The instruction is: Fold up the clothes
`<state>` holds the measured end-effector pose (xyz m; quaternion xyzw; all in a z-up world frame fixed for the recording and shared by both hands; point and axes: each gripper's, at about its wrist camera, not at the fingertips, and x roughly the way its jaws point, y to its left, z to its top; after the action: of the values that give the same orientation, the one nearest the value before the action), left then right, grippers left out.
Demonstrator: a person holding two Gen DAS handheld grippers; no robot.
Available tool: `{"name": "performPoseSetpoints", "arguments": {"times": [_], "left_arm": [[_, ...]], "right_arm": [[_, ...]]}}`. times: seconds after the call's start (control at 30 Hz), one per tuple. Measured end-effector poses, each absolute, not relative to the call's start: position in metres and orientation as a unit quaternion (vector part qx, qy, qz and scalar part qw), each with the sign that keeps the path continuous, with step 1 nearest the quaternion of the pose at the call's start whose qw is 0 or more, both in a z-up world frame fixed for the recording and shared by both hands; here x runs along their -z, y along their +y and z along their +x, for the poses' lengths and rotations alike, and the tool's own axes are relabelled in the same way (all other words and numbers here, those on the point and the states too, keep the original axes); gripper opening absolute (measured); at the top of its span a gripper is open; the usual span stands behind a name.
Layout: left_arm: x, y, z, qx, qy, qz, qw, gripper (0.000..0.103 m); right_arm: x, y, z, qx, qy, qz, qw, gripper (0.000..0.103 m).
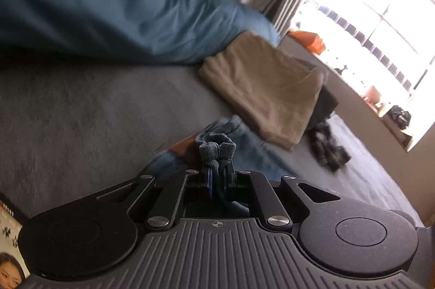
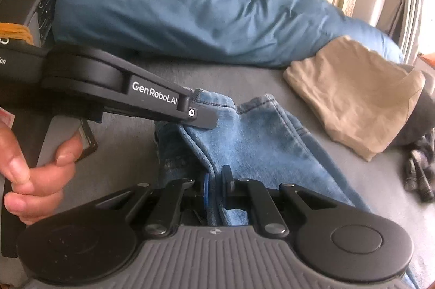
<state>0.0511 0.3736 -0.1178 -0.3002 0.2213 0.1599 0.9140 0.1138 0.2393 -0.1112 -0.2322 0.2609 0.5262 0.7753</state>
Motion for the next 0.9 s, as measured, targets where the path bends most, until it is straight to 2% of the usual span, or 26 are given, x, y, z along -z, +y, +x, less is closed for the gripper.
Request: {"name": "performPoseSetpoints", "arguments": {"times": [0.1,0.2,0.33,0.43,0.5,0.67,0.9], "left_arm": [[0.109,0.373,0.051,-0.149,0.207,-0.293,0.922,0.005],[0.122,0.376,0.053,-0.163,0.225,-0.299,0.913,0.005],[0.137,0.387,0.043,-0.174,0.235,-0.339,0.894,0.008],[0.131,0.391,0.044,-0.172,0.243,-0.347,0.890,0.012],[0.129,0.395,0.044,-0.171,0.245,-0.367,0.881,0.018],[0.119,0.399,0.037,-0.212,0.223,-0.376,0.874,0.036],[0.099,0.396,0.028,-0.246,0.200,-0.340,0.885,0.036]], "right_arm": [[0.108,0.241,0.111,-0.521,0.249,-0.235,0.782,0.009],[0.109,0.244,0.111,-0.518,0.252,-0.238,0.782,0.010],[0.114,0.245,0.121,-0.526,0.290,-0.213,0.771,0.021],[0.106,0.233,0.133,-0.540,0.324,-0.164,0.760,0.037],[0.099,0.221,0.142,-0.547,0.345,-0.123,0.753,0.040],[0.084,0.178,0.177,-0.539,0.424,0.006,0.728,0.041],[0.064,0.056,0.231,-0.443,0.495,0.160,0.730,0.041]]}}
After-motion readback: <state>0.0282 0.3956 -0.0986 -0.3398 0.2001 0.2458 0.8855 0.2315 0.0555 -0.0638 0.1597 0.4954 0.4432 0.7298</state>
